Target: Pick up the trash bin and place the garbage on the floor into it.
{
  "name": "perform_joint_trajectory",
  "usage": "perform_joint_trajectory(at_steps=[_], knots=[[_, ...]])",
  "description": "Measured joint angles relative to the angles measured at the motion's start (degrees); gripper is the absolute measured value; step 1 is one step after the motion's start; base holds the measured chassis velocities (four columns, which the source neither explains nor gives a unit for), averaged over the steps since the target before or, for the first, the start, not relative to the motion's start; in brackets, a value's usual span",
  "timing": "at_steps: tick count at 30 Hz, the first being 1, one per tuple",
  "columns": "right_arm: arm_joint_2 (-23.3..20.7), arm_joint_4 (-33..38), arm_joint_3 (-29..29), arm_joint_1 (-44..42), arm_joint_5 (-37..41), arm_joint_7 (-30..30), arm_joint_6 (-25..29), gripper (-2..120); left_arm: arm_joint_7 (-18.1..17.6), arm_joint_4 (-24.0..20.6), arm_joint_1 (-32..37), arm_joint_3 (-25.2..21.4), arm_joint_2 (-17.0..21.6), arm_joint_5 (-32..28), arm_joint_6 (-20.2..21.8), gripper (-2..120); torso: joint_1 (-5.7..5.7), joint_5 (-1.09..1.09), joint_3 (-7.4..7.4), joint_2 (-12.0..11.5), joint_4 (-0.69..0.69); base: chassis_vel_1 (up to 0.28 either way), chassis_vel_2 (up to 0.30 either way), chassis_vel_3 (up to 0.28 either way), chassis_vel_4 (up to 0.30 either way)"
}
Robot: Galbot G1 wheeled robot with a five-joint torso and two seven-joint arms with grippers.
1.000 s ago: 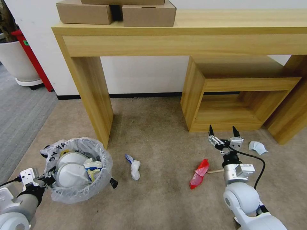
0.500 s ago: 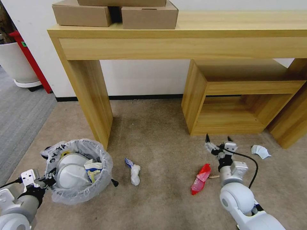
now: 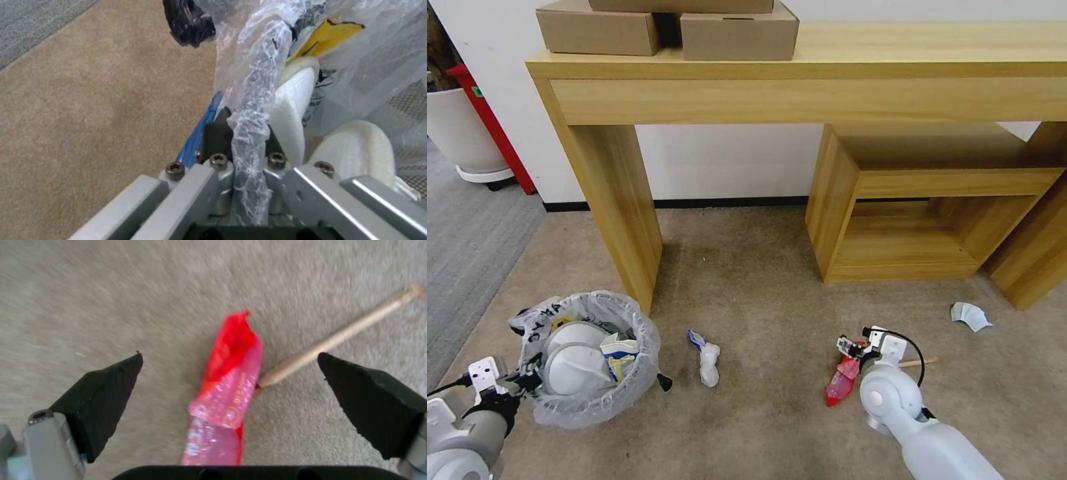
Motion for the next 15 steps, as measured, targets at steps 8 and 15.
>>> perform_joint_trajectory(at_steps=[8, 15], knots=[[3.33, -9.96, -2.88, 3.96, -0.94, -0.89, 1.06, 100, 0.0, 0.62, -0.23, -0.05, -0.26, -0.01, -0.04, 0, 0.0, 0.0, 0.0, 0.0, 0.0, 0.0, 0.0, 0.0, 0.0], [5.74, -15.19, -3.39, 4.99, -3.12, -2.86, 2.78, 100, 0.08, 0.98, -0.22, -0.11, -0.5, 0.1, -0.28, 0, 0.0, -0.01, 0.0, 0.0, 0.0, 0.0, 0.0, 0.0, 0.0]])
